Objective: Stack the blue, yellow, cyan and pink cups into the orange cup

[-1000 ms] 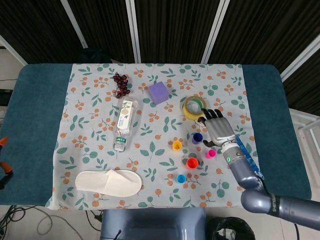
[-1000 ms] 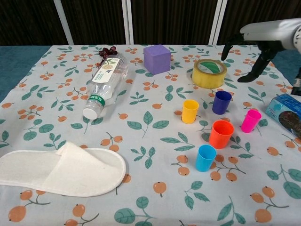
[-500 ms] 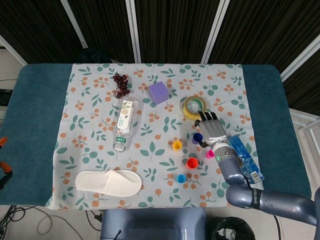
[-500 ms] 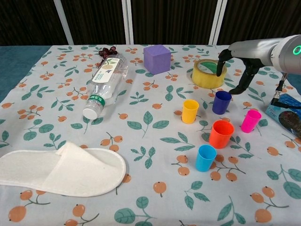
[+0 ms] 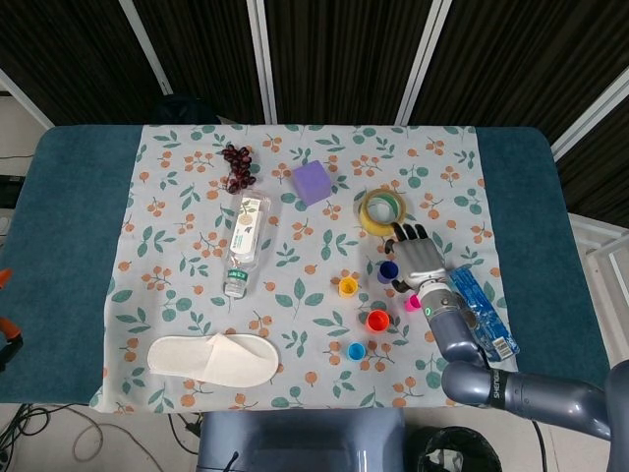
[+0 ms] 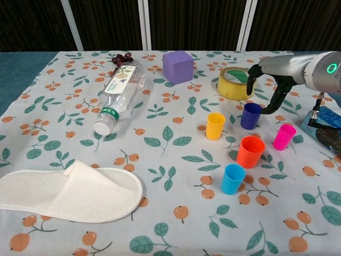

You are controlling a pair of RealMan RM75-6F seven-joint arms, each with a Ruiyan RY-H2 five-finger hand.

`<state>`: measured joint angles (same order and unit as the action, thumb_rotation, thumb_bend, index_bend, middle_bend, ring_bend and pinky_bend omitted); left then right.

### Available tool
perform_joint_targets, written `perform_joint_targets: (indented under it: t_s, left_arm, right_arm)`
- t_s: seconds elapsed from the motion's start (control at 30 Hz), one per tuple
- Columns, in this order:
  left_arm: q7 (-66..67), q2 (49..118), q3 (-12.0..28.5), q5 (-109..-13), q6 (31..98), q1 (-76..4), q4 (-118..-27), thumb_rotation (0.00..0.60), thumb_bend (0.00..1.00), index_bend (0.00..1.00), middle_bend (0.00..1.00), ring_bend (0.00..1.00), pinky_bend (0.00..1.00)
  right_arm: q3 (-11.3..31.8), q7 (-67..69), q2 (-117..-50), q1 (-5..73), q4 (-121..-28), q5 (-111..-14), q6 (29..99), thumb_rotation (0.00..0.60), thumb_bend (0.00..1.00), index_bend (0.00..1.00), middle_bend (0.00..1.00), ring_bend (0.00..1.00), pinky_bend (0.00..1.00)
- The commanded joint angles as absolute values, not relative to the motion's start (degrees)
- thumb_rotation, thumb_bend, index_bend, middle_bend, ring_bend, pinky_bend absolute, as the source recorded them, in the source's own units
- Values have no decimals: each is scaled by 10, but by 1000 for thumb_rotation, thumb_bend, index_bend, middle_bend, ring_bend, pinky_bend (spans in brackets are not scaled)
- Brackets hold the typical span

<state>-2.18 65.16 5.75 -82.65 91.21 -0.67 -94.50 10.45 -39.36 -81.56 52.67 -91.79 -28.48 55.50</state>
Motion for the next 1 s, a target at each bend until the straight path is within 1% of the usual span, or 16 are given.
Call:
perform_joint_targets:
  t_s: [0.03,0.4,0.7,1.0]
  left_arm:
    - [-22,652,58,-826,912,-7,-945,600,814,129,30,18,76]
    - [-23,650,58,-824,910,-7,-945,600,814,129,30,18,76]
    - [-23,650,59,-822,909,-7,-945,600,814,129,30,18,76]
    - [-21,649,59,-821,909,-7,-946,600,814,138,30,18,76]
  right_arm:
    - [100,-388,-823,526,-909,-289,553,600,341,346,0,0,11]
    - [95,-369,-844,525,-880,-301,541,600,341,367,0,0,11]
    - [94,-367,-847,529,-871,-299,537,600,341,377,0,0,11]
    - [93,-369,-849,533,-863,-288,533,600,341,409,0,0,11]
